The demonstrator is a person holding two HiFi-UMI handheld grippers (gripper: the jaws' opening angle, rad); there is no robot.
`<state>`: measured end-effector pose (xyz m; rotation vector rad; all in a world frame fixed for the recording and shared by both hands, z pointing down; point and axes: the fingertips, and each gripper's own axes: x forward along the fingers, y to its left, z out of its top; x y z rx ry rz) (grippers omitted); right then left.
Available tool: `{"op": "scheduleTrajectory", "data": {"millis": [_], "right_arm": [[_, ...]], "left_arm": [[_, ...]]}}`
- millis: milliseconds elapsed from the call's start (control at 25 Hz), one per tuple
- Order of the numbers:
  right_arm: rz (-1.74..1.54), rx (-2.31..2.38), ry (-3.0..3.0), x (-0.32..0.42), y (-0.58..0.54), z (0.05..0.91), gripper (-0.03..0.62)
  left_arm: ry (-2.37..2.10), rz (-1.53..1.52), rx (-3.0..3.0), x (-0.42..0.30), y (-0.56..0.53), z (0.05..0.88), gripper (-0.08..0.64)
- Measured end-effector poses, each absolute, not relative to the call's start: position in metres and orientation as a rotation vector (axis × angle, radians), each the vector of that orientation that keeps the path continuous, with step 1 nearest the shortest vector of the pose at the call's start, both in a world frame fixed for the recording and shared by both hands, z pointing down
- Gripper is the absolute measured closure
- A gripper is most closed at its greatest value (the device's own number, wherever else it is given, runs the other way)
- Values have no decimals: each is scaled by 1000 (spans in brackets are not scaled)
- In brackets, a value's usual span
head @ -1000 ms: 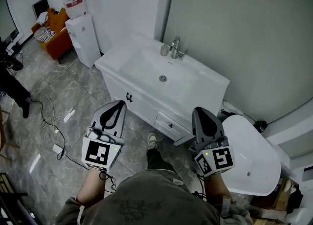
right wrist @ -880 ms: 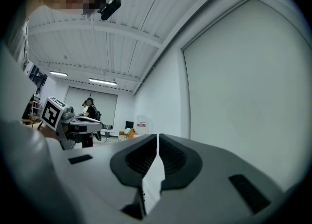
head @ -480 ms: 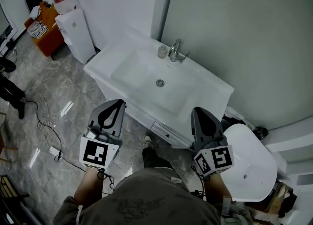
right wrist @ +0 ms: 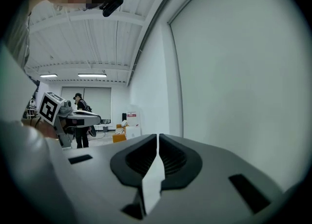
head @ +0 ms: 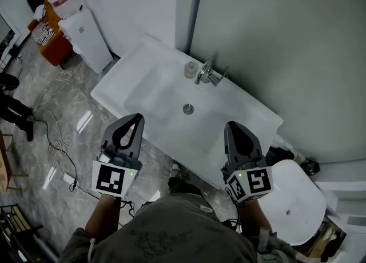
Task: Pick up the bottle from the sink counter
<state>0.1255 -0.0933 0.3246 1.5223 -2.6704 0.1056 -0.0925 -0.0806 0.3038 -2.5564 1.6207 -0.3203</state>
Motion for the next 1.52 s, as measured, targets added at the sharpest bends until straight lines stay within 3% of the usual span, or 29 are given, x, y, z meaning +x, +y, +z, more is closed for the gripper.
{"op": "scheduleTrajectory", "data": {"millis": [440,1320,1440,1520], "right_arm": [[120,1573,-2620,143,-175,332,558],[196,1831,-2382,124,-207,345,558],[204,1860,-2351,122,-211,349,558],[200,1877,-2330,123,-216,352,558]], "left_arm": [[1665,-368,-2543,-102,-156,309,540],[1311,-312,-2739,-96,-251,323,536],[1241,-304,-2769,-88,-265,328,425],[1213,-315,-2791,-81,-274,333,410]]}}
